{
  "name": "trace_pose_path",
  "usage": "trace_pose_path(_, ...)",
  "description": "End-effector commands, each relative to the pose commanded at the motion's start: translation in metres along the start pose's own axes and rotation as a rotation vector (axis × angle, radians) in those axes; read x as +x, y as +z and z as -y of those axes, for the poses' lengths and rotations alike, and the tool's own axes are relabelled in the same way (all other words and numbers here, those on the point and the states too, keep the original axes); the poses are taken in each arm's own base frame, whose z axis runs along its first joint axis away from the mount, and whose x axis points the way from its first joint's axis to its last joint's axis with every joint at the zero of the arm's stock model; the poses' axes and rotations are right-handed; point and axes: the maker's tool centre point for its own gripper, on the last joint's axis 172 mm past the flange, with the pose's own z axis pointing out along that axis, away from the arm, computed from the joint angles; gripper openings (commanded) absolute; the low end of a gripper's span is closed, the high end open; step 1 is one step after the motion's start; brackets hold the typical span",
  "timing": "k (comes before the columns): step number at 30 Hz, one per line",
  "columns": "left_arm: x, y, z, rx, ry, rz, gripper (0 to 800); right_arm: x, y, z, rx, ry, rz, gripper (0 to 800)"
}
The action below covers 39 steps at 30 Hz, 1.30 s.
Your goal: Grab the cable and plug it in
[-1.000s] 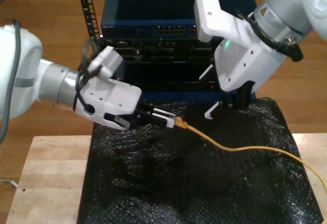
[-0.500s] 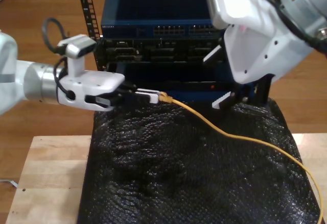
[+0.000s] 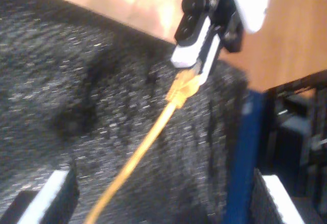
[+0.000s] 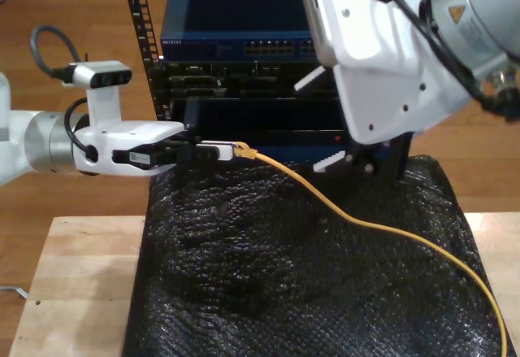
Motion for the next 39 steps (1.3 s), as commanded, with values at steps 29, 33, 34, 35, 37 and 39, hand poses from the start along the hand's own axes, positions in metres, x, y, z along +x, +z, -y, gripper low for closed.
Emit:
trace_pose_path(29,0.022,-0.012,-0.032,-0.209,-0.033,-0.179,2,0.073,0.047,0.010,-0.144,-0.244,-0.098,780)
trace_pose_path(33,0.025,-0.012,-0.036,-0.230,-0.029,-0.193,2,0.073,0.046,0.004,-0.173,-0.246,-0.097,781)
trace_pose_path(34,0.025,-0.013,-0.037,-0.231,-0.028,-0.194,2,0.072,0.045,0.001,-0.185,-0.243,-0.095,778)
trace_pose_path(35,0.025,-0.013,-0.037,-0.232,-0.028,-0.194,2,0.071,0.045,0.000,-0.192,-0.243,-0.094,776)
trace_pose_path(37,0.025,-0.012,-0.038,-0.237,-0.029,-0.192,2,0.070,0.045,-0.003,-0.205,-0.240,-0.091,766)
trace_pose_path(39,0.025,-0.012,-0.038,-0.238,-0.029,-0.192,2,0.069,0.044,-0.005,-0.216,-0.239,-0.091,730)
